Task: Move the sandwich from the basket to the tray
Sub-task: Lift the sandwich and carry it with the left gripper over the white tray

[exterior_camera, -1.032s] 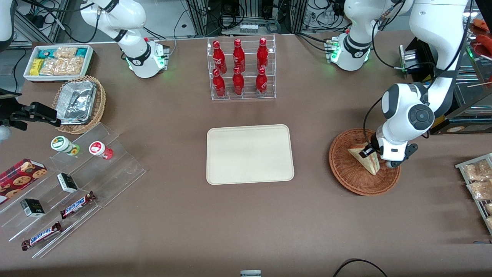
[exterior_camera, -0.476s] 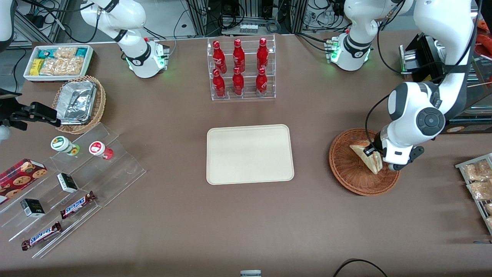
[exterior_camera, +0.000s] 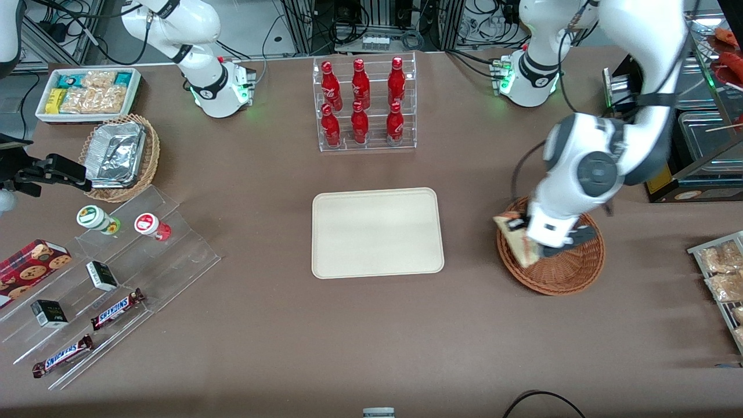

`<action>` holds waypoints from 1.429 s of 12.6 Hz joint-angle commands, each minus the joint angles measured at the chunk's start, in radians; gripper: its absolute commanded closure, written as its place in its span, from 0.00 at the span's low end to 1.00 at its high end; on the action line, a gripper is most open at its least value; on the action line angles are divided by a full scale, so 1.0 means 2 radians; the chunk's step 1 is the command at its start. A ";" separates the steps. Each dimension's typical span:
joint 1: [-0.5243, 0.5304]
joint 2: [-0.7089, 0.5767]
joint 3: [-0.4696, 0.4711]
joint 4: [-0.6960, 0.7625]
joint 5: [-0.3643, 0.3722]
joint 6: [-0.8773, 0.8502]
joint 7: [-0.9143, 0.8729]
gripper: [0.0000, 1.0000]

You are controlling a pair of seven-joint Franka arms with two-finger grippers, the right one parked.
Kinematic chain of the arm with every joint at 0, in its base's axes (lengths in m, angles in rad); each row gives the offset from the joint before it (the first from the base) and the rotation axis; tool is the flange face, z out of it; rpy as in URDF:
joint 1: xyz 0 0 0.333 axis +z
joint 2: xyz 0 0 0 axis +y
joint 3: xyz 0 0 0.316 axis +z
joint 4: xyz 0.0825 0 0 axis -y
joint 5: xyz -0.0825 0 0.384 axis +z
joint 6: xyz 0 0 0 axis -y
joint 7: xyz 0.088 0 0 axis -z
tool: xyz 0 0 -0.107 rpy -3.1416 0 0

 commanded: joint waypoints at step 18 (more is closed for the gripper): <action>-0.235 0.262 0.005 0.288 0.023 -0.009 -0.089 1.00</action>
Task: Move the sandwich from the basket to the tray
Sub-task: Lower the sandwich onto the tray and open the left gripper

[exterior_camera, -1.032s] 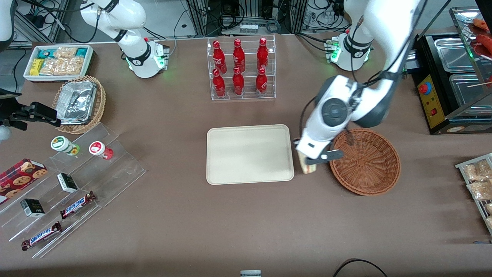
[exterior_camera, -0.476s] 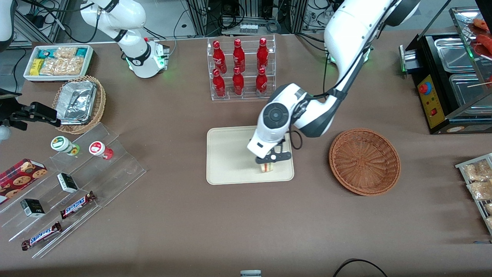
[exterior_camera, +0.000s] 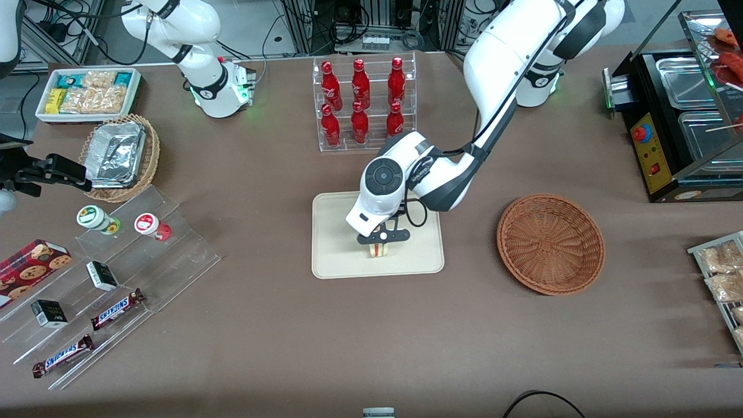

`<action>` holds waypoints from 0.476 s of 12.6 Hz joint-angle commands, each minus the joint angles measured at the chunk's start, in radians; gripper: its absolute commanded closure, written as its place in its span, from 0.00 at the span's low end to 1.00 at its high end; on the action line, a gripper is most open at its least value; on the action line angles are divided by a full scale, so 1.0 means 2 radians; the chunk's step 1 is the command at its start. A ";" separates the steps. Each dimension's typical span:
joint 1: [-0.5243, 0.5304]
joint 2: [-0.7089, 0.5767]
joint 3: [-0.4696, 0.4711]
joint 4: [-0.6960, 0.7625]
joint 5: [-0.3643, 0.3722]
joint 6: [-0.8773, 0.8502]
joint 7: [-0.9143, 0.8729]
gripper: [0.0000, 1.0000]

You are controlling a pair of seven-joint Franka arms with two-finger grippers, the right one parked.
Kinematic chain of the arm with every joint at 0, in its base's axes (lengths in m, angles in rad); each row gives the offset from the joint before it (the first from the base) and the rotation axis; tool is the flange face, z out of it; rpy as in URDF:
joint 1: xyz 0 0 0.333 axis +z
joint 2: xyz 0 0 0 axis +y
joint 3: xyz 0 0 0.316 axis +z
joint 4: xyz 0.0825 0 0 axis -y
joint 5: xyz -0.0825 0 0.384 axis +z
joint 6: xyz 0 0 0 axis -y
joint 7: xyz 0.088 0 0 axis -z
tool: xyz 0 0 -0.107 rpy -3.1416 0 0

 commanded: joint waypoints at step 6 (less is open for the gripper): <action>-0.013 0.022 0.006 0.022 0.020 -0.007 -0.035 1.00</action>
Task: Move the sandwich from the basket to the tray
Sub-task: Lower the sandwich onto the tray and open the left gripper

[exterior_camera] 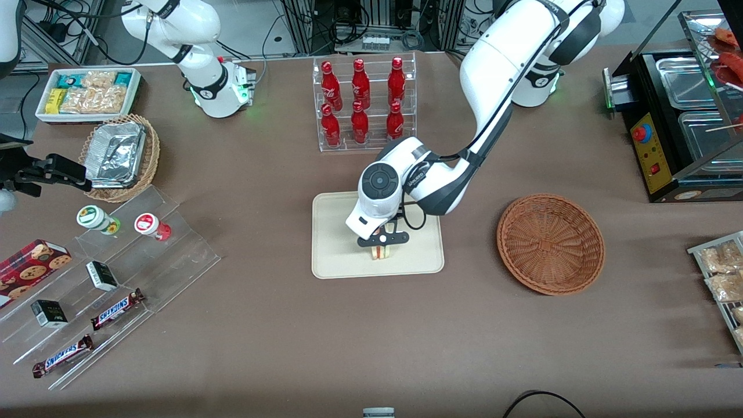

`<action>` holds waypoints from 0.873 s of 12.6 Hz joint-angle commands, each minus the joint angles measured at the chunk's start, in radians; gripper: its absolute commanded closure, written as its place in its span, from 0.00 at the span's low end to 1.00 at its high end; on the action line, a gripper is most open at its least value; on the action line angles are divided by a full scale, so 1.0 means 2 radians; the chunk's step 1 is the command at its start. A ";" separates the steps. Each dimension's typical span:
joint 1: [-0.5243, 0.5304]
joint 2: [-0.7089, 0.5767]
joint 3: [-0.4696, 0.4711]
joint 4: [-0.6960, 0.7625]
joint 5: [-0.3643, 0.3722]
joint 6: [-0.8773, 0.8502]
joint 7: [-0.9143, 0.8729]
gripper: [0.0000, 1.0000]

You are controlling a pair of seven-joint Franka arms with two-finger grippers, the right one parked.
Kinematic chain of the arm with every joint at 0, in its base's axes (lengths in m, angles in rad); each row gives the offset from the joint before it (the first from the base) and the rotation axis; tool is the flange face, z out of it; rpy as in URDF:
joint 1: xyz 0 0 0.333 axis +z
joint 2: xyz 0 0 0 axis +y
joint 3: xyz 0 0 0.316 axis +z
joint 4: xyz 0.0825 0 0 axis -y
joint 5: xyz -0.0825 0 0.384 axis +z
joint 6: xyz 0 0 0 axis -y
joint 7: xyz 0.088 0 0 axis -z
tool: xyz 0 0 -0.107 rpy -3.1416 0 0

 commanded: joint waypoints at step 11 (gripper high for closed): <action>-0.004 -0.008 0.007 0.035 0.005 -0.017 -0.012 0.00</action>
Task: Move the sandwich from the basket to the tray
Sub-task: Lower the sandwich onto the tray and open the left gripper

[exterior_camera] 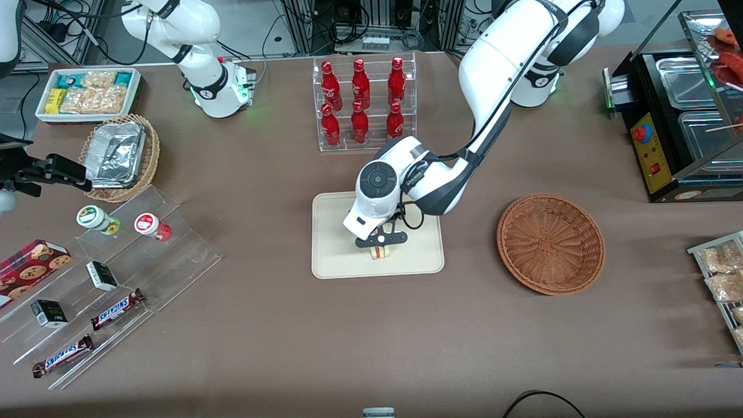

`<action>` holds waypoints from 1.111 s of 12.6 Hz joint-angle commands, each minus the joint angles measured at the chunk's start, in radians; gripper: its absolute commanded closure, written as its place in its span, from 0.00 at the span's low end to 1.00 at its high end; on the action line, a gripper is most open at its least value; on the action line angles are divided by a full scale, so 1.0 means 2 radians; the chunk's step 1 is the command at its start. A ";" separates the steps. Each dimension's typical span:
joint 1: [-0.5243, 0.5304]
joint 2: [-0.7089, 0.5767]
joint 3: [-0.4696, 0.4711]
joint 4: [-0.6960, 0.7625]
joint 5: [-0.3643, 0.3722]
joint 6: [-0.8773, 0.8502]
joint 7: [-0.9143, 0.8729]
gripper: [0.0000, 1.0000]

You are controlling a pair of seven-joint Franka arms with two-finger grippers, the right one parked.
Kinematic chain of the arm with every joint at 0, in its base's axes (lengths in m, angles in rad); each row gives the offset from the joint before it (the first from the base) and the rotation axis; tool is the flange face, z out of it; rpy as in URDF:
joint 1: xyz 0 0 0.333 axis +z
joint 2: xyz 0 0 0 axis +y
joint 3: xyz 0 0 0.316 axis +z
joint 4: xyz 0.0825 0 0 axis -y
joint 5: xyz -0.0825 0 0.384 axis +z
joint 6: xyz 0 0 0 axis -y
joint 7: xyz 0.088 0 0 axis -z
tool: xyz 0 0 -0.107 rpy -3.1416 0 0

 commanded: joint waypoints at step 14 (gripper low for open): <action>0.141 -0.142 0.007 0.011 0.003 -0.209 0.340 0.00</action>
